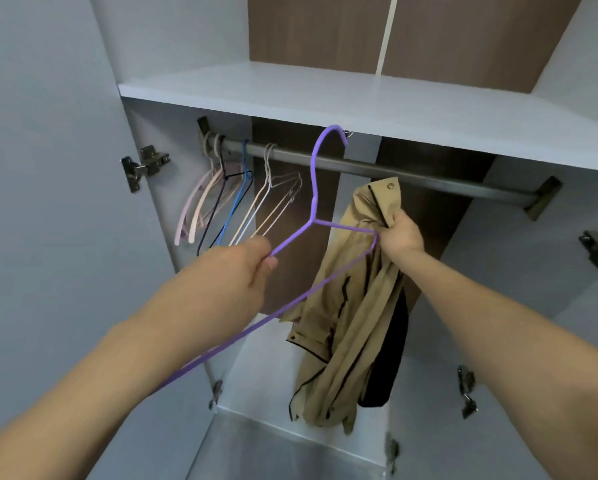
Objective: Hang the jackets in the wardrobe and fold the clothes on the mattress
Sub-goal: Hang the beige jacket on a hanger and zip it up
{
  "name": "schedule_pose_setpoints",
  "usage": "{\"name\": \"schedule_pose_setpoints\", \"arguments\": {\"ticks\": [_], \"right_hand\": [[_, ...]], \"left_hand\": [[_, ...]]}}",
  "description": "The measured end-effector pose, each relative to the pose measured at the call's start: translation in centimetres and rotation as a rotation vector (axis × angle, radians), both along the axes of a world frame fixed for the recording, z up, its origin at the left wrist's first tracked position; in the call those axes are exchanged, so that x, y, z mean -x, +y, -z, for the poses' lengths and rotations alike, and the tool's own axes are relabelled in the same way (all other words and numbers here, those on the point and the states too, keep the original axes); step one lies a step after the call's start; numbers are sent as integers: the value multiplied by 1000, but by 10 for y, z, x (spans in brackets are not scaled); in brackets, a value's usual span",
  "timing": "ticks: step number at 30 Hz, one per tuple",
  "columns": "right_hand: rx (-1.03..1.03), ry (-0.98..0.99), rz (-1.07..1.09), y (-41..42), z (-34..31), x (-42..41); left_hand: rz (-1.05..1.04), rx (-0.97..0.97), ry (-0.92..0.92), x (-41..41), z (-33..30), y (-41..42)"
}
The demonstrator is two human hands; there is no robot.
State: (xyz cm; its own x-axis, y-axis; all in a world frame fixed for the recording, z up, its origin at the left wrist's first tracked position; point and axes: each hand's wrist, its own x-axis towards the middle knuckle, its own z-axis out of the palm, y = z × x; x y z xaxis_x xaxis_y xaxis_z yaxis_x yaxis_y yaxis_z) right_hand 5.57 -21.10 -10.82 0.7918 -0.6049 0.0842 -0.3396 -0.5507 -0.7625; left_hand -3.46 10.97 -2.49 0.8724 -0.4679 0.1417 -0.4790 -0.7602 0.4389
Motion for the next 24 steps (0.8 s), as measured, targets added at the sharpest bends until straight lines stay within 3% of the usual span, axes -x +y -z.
{"name": "schedule_pose_setpoints", "arguments": {"ticks": [6,11,13,18,22,24], "right_hand": [[-58,-167,-88,-1,-26,10],[-233,-357,-340,35,-48,40],[-93,-351,-381,44,-55,56],[576,-96,-359,15,-72,75],[583,-12,-521,14,-79,72],[577,-7,-623,12,-83,70]], "left_hand": [[88,-25,-144,6,0,-24],[72,143,41,-38,44,-73],[63,235,99,-50,68,-83],[151,498,-35,-50,85,-82],[183,599,-14,-36,84,-89],[215,746,192,-28,86,-92]]}}
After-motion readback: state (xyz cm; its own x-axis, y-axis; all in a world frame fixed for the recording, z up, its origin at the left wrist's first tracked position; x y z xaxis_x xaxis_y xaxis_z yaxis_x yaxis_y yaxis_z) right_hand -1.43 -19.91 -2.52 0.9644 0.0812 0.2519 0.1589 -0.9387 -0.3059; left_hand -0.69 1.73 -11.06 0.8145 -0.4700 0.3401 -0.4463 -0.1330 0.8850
